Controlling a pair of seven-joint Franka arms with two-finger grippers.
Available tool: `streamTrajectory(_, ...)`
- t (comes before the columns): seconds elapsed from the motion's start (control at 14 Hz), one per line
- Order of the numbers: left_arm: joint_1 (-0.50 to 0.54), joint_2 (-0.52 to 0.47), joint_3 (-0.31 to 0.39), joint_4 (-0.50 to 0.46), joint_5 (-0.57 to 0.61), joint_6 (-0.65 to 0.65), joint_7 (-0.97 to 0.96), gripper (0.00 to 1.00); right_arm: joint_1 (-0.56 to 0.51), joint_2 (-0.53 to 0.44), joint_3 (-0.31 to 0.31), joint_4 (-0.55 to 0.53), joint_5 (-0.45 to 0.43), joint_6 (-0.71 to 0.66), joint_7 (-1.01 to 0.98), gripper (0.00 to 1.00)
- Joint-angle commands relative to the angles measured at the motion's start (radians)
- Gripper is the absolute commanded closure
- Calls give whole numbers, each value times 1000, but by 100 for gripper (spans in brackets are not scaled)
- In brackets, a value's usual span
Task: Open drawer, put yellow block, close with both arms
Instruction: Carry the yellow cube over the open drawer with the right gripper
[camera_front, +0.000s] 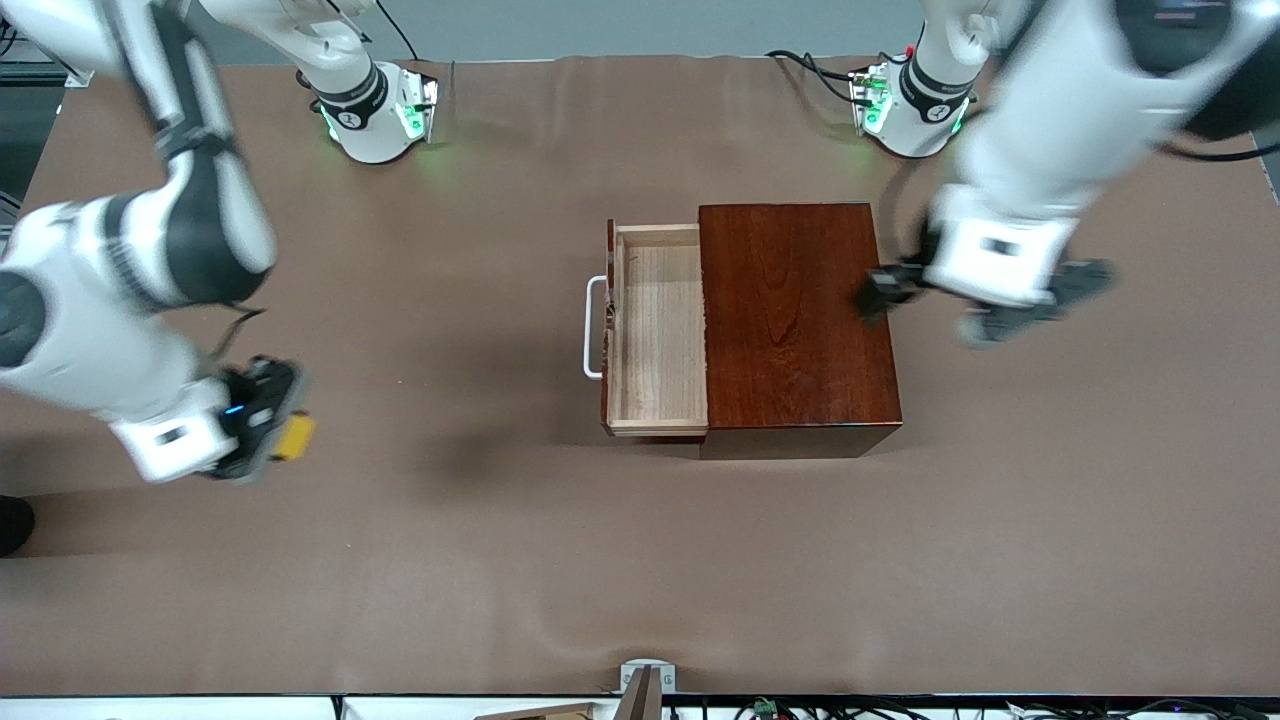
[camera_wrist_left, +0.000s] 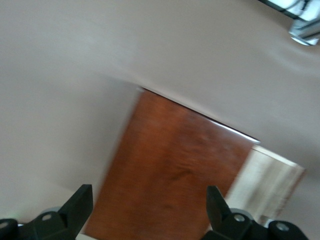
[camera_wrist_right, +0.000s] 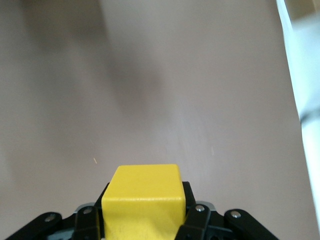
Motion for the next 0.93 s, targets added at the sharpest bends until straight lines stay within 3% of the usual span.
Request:
streamTrajectory(0.0, 110, -109, -17, -126, -19, -5, 150, 0, 125, -18, -5, 3, 39, -2, -19, 100)
streamTrajectory(0.29, 265, -180, -17, -236, -55, 7, 325, 0, 308, 34, -8, 105, 102, 1, 19, 100)
streamTrajectory(0.43, 273, -186, -15, -246, -41, 18, 371, 0, 412, 66, -13, 131, 90, 16, 116, 100)
streamTrajectory(0.57, 273, -184, -13, -247, -39, 24, 444, 0, 498, 88, -16, 136, 24, 41, 183, 100)
streamTrajectory(0.86, 261, -186, -6, -247, -29, 49, 610, 0, 546, 151, -13, 138, -2, 75, 217, 100)
